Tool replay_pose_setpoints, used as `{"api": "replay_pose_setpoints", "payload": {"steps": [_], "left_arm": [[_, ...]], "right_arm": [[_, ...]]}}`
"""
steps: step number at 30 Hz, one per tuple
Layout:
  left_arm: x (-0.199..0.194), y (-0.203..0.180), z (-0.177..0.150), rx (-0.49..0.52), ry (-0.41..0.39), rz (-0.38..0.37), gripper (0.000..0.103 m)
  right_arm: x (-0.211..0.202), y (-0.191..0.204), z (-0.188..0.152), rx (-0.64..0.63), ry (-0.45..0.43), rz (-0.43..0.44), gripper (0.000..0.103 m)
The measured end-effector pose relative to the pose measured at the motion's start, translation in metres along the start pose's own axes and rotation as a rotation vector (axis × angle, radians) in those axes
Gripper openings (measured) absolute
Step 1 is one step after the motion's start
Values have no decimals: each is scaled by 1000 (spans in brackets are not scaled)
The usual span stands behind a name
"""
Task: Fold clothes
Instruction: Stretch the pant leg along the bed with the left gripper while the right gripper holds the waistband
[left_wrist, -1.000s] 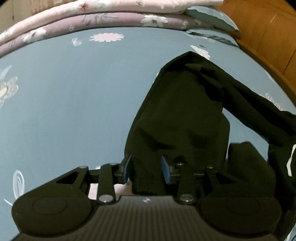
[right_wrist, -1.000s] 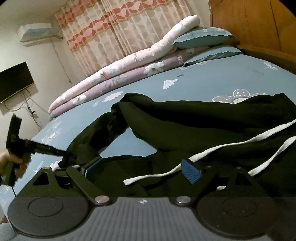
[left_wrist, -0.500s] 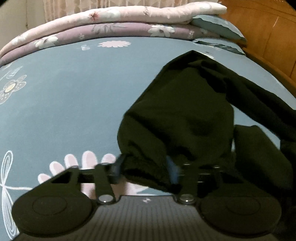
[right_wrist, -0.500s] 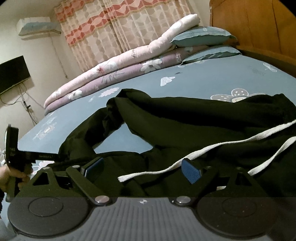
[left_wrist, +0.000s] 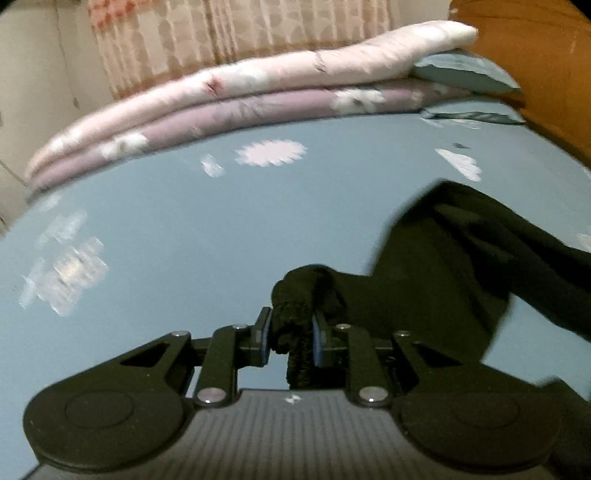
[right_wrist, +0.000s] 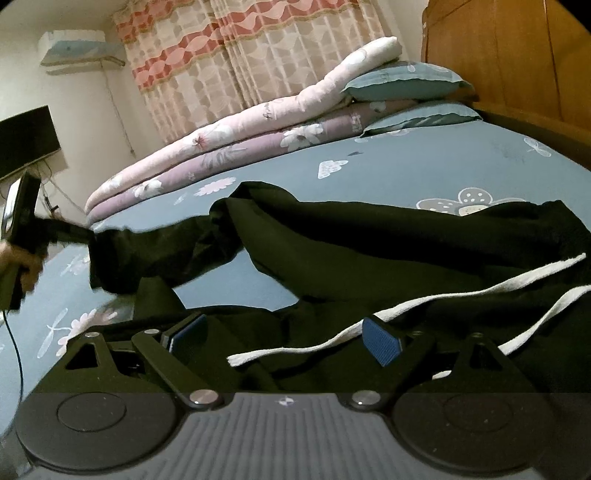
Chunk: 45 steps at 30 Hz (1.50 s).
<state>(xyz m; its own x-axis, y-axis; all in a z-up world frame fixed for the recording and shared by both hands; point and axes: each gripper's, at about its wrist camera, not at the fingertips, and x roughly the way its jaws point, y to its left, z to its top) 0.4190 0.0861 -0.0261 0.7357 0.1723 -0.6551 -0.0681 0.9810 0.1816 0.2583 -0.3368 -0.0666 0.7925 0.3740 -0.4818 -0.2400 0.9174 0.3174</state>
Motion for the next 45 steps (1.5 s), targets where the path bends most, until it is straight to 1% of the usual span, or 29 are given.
{"api": "replay_pose_setpoints", "payload": {"steps": [4, 8, 11, 17, 24, 27, 31, 35, 36, 37, 39, 41, 42, 45], "left_arm": [[15, 18, 26, 11, -5, 86, 19], [38, 26, 49, 52, 8, 174, 19], [58, 33, 63, 61, 28, 229, 19], [99, 43, 90, 93, 42, 318, 19], [149, 42, 111, 158, 55, 364, 20], [165, 45, 119, 148, 60, 378, 20], [186, 51, 131, 125, 46, 413, 20], [208, 50, 136, 116, 39, 419, 21], [213, 48, 134, 126, 44, 417, 24], [217, 46, 133, 137, 48, 415, 30], [226, 44, 129, 161, 73, 409, 30], [231, 45, 124, 173, 92, 411, 33], [233, 46, 121, 177, 102, 412, 35], [232, 56, 114, 161, 129, 420, 37]], "right_arm": [[2, -2, 0, -4, 8, -7, 93], [3, -4, 0, -8, 16, -17, 93], [6, -5, 0, -11, 20, -25, 93], [12, -5, -3, -25, 38, -40, 93], [25, -10, -7, -29, 74, -80, 93], [26, -10, -7, -26, 70, -78, 93], [30, -9, -10, -41, 76, -93, 93], [34, -5, -12, -73, 75, -109, 95], [35, -5, -13, -78, 75, -110, 95], [35, -4, -13, -83, 76, -110, 97], [37, -3, -15, -93, 78, -110, 99], [38, -2, -16, -104, 81, -111, 103], [39, -2, -16, -109, 83, -111, 103], [39, -2, -16, -107, 84, -114, 103]]}}
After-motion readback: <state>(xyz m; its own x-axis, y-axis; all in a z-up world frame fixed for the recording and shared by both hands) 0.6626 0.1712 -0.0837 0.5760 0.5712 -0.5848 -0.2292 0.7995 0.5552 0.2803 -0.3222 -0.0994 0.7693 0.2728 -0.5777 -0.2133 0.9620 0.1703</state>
